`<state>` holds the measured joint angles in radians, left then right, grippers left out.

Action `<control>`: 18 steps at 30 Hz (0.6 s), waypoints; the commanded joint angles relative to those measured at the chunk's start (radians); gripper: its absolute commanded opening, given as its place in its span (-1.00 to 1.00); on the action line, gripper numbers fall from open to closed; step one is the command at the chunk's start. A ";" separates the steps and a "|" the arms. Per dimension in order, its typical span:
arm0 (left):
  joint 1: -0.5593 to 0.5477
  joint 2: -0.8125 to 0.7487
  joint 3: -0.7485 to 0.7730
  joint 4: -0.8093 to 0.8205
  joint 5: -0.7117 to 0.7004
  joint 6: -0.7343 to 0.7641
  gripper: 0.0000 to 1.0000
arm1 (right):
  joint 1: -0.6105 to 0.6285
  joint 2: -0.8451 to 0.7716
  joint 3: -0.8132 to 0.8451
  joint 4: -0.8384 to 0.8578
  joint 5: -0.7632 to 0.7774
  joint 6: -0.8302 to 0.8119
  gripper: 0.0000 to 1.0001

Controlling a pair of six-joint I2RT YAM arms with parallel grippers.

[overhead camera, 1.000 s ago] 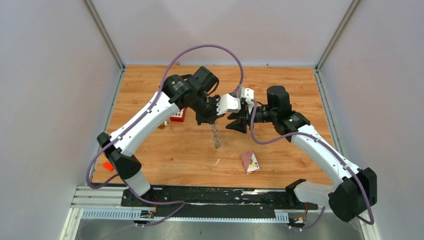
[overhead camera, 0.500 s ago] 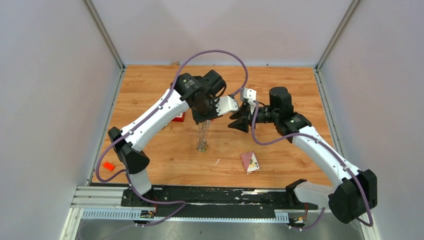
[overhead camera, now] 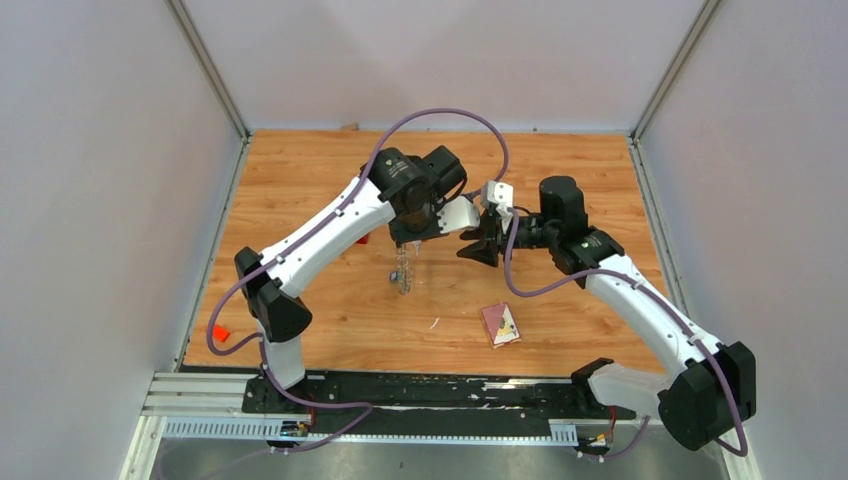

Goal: Put the keys on the keyring

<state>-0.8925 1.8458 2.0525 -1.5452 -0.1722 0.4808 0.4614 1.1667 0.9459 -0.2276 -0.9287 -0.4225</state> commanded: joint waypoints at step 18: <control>0.014 -0.213 -0.053 0.248 0.469 -0.039 -1.00 | -0.029 -0.020 0.006 0.103 -0.189 0.142 -0.31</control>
<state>-0.8818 1.6917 1.9987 -1.3540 0.1944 0.4706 0.4412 1.1366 0.9478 -0.2127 -1.0492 -0.3679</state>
